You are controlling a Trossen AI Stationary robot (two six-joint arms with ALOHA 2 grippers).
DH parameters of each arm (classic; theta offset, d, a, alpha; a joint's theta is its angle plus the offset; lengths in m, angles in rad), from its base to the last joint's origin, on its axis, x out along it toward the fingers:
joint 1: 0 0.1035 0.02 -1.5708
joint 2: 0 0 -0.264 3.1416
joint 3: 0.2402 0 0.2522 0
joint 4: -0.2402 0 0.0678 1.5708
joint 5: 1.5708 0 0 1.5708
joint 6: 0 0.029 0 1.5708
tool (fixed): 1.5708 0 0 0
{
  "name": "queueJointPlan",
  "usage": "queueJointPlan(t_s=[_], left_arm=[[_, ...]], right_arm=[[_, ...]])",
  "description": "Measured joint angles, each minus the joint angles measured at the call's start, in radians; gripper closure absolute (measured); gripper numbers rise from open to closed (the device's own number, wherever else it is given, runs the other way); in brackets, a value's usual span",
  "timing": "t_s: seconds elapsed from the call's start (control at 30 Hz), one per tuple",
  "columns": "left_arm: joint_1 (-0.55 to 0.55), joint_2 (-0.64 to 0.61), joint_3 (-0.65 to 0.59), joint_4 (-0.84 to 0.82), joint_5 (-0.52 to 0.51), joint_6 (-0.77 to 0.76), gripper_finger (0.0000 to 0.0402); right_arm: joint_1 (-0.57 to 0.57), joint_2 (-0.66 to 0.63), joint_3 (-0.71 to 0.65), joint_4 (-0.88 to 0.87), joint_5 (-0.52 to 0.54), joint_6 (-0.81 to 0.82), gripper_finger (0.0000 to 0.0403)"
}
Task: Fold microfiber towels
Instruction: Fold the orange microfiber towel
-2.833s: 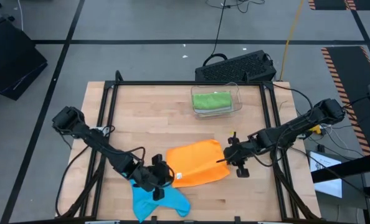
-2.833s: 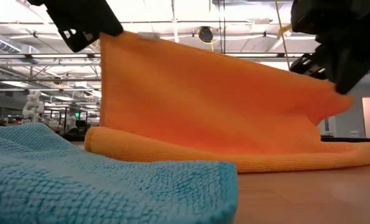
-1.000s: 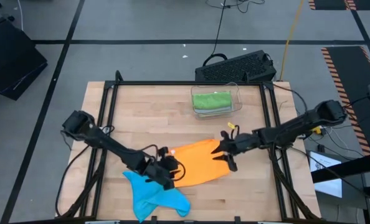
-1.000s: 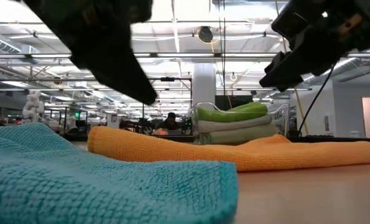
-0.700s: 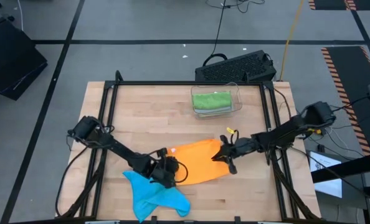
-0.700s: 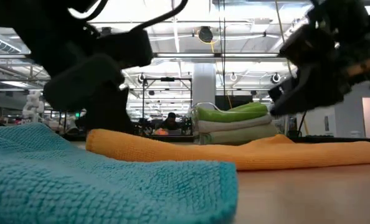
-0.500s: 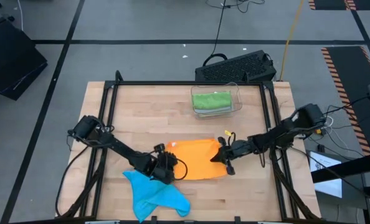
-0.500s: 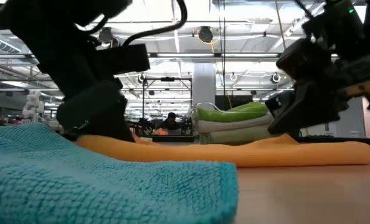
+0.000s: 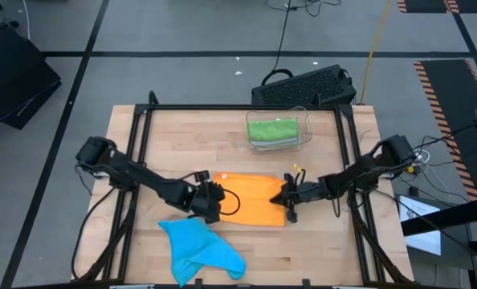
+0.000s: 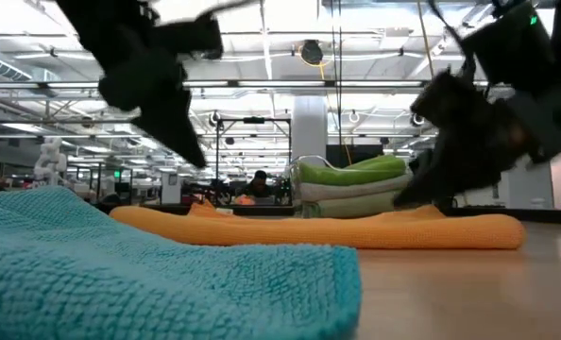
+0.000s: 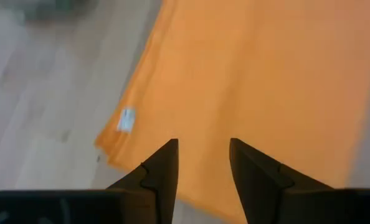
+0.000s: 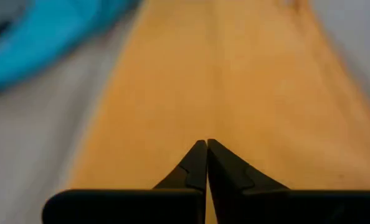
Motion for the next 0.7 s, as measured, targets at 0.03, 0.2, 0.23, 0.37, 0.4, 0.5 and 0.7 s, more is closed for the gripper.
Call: queueJointPlan(t_s=[0.03, 0.2, 0.23, 0.37, 0.4, 0.5, 0.7], left_arm=[[-0.007, -0.018, 0.001, 0.004, -0.001, -0.006, 0.0257], [-0.053, -0.036, 0.001, 0.014, 0.020, -0.107, 0.0256], [-0.072, -0.031, 0.001, 0.009, 0.020, -0.107, 0.0256], [-0.157, 0.019, 0.000, 0.021, 0.021, -0.087, 0.0253], [-0.173, 0.031, 0.000, 0.032, 0.019, -0.083, 0.0249], [-0.207, 0.062, 0.002, 0.060, 0.017, -0.076, 0.0227], [-0.231, 0.097, 0.001, 0.053, 0.013, -0.046, 0.0192]], right_arm=[[0.000, -0.028, 0.000, 0.003, 0.000, 0.000, 0.0396], [0.018, -0.134, 0.000, -0.016, 0.001, -0.006, 0.0374], [0.025, -0.146, 0.003, -0.014, 0.000, -0.007, 0.0367], [0.052, -0.181, 0.002, -0.057, 0.001, -0.008, 0.0337], [0.058, -0.181, 0.002, -0.071, 0.001, -0.006, 0.0330], [0.071, -0.175, 0.002, -0.069, 0.001, 0.004, 0.0313], [0.084, -0.169, 0.003, -0.063, 0.003, 0.008, 0.0295]])
